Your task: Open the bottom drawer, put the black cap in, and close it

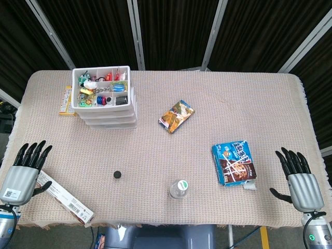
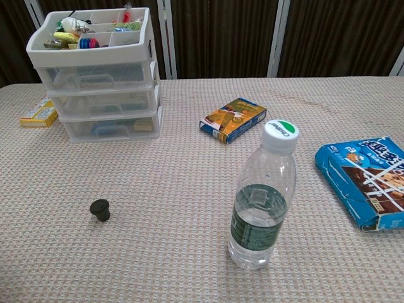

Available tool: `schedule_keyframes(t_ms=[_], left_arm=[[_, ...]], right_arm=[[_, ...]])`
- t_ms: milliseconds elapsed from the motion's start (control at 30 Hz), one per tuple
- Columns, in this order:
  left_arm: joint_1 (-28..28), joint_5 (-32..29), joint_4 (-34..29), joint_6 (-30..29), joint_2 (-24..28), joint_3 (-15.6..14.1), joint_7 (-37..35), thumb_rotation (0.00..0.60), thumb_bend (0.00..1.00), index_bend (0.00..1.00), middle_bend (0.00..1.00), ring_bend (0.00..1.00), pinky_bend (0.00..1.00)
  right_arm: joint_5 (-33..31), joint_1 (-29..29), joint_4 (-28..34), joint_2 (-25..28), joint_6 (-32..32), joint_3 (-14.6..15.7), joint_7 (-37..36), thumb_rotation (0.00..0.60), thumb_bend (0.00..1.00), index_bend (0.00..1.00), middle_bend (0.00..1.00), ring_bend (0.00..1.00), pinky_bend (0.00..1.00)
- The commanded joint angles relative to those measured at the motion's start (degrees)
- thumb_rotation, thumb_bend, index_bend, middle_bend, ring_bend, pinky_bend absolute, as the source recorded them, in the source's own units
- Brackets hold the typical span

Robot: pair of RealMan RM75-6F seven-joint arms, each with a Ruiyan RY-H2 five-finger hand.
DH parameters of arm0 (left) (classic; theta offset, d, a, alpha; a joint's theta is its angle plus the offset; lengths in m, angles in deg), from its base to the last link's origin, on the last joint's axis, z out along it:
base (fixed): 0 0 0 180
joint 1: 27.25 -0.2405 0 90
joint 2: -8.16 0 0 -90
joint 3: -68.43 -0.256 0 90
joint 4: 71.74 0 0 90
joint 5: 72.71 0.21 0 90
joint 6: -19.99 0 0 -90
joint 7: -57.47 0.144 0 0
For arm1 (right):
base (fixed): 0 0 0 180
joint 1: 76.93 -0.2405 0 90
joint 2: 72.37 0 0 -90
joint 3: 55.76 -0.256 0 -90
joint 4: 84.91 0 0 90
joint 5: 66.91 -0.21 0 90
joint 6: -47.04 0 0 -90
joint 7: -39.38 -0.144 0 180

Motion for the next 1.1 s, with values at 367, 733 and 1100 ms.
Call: schedule_keyframes(t_ms=[367, 733, 1100], left_arm=[[0.0, -0.3, -0.2, 0.2, 0.1, 0.0, -0.3, 0.6, 0.06, 0.0, 0.0, 0.0, 0.0], [0.2, -1.0, -1.4, 0.7, 0.2, 0.1, -4.0, 0.6, 0.19, 0.0, 0.07, 0.11, 0.16], [5.5, -20.8, -19.3, 19.4, 5.8, 3.9, -37.8, 0.6, 0.58, 0.0, 0.88, 0.83, 0.74]], right_arm=[[-0.2, -0.1, 0.1, -0.1, -0.2, -0.1, 0.1, 0.6, 0.0, 0.04, 0.0, 0.0, 0.0], [-0.6, 0.0, 0.2, -0.1, -0.3, -0.1, 0.4, 0.6, 0.0, 0.04, 0.0, 0.0, 0.0], [-0.5, 0.2, 0.3, 0.1, -0.1, 0.0, 0.3, 0.6, 0.0, 0.04, 0.0, 0.0, 0.0]])
